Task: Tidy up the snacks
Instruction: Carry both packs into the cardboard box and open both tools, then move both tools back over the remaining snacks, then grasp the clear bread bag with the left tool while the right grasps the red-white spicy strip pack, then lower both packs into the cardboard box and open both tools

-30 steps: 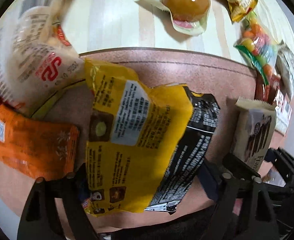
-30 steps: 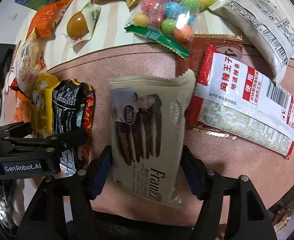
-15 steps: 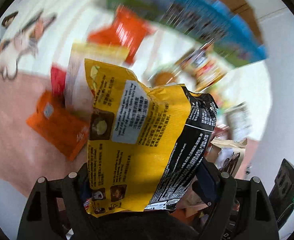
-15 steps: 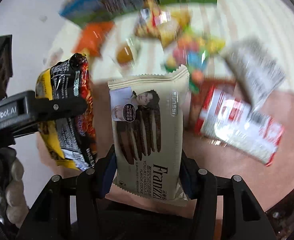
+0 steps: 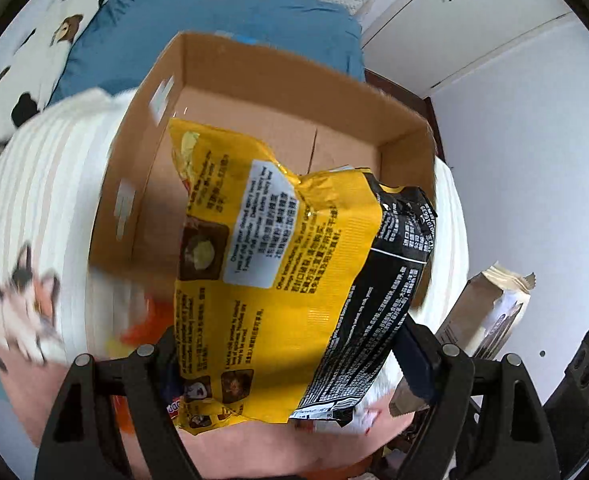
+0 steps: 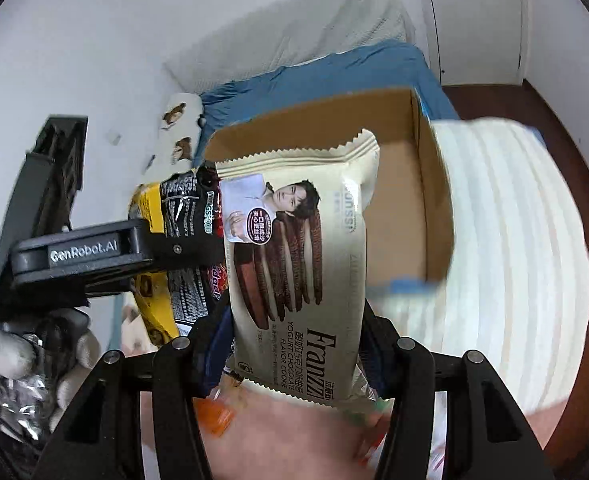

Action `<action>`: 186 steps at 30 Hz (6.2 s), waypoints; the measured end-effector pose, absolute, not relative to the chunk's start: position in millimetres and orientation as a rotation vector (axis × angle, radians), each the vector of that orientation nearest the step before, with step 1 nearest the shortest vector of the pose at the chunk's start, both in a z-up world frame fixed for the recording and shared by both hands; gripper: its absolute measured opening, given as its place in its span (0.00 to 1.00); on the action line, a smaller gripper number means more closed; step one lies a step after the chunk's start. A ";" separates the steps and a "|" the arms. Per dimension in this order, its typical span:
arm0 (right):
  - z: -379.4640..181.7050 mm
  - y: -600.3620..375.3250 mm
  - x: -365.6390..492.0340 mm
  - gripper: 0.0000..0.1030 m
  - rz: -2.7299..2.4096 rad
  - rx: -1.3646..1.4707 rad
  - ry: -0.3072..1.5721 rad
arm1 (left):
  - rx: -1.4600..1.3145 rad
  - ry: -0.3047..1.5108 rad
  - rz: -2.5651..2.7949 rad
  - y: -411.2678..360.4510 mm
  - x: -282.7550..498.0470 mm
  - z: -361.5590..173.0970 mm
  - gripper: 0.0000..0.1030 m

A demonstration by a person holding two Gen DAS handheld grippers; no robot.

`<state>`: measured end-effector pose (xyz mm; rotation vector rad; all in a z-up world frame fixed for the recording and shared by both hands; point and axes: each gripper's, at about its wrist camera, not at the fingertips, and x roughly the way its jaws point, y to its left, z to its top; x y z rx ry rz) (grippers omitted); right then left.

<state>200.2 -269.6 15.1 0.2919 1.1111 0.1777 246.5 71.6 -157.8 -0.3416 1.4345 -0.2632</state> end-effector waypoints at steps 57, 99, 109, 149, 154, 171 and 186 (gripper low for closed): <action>10.3 -235.9 206.4 0.94 0.021 0.199 1.068 | -0.002 1.030 -0.101 32.1 183.3 -57.2 0.93; -173.7 -312.3 42.6 0.73 0.029 0.519 1.547 | 0.012 1.424 0.072 81.7 4.9 -239.1 0.93; -202.6 -258.1 18.4 0.64 0.045 -0.264 1.641 | -0.024 1.459 0.089 118.4 25.6 -245.7 0.93; -208.0 -254.6 -1.7 0.40 -0.040 0.378 1.608 | 0.040 1.571 -0.155 82.6 5.5 -342.5 0.44; -162.1 -237.5 -27.5 0.35 -0.032 0.392 1.531 | 0.006 1.544 -0.206 72.5 -4.0 -315.2 0.41; -19.0 -261.2 58.9 0.34 0.165 0.490 1.221 | -0.162 1.257 -0.322 55.1 67.6 -126.0 0.40; -2.7 -244.2 268.6 0.34 0.141 0.435 1.198 | -0.293 1.440 -0.214 42.5 266.4 -131.4 0.40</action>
